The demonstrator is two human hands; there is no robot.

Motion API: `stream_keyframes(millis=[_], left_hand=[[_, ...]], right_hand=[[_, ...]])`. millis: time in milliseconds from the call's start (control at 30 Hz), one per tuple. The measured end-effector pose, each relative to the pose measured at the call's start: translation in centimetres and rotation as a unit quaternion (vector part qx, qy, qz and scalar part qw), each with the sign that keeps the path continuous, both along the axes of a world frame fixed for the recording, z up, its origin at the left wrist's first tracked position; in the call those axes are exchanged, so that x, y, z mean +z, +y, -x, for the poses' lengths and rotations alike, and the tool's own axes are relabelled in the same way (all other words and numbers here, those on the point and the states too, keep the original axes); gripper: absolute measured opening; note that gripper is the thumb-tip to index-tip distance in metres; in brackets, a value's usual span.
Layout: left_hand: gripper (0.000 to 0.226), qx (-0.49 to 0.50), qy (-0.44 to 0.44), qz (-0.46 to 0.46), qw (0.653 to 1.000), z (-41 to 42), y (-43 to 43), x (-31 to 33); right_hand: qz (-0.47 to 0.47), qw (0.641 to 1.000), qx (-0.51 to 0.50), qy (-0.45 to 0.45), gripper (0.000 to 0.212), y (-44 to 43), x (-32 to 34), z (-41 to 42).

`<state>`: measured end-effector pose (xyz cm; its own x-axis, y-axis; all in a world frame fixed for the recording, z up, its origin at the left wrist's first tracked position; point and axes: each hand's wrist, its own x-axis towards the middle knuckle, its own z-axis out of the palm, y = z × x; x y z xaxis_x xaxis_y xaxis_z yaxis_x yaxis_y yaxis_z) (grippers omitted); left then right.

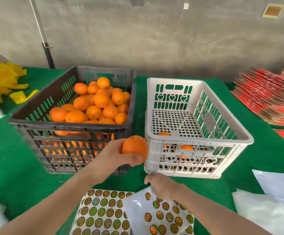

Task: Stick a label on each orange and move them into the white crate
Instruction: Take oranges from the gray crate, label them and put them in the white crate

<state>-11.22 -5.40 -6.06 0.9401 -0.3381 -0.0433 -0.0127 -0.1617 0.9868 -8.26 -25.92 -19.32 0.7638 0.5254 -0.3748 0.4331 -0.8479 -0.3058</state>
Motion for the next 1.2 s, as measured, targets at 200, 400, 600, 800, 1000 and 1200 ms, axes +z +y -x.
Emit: stream_keyframes(millis=[200, 400, 600, 800, 1000, 1200], left_hand=[[0.085, -0.021, 0.232, -0.069, 0.97, 0.7, -1.4, -7.9], [0.076, -0.043, 0.289, -0.008, 0.956, 0.2, -2.6, -10.6], [0.095, -0.032, 0.294, 0.126, 0.947, -0.9, -2.0, -10.4], [0.084, -0.031, 0.326, 0.209, 0.921, -1.2, -1.4, -10.6], [0.087, -0.044, 0.329, 0.186, 0.925, -1.1, -1.4, -9.8], [0.092, -0.068, 0.279, -0.018, 0.958, -0.4, -1.8, -8.6]], right_hand=[[-0.105, 0.994, -0.015, -0.017, 0.035, -1.5, 1.9, -0.1], [-0.183, 0.983, -0.026, -0.013, 0.024, -3.0, 2.2, 1.1], [-0.312, 0.947, -0.021, -0.076, 0.023, -2.8, 2.9, 1.8], [-0.292, 0.913, 0.086, -0.27, 0.009, -3.0, 4.0, 2.2], [-0.308, 0.885, 0.111, -0.332, 0.015, -2.9, 4.7, 2.7], [-0.444, 0.875, -0.119, -0.15, 0.013, -2.8, 6.3, 2.7]])
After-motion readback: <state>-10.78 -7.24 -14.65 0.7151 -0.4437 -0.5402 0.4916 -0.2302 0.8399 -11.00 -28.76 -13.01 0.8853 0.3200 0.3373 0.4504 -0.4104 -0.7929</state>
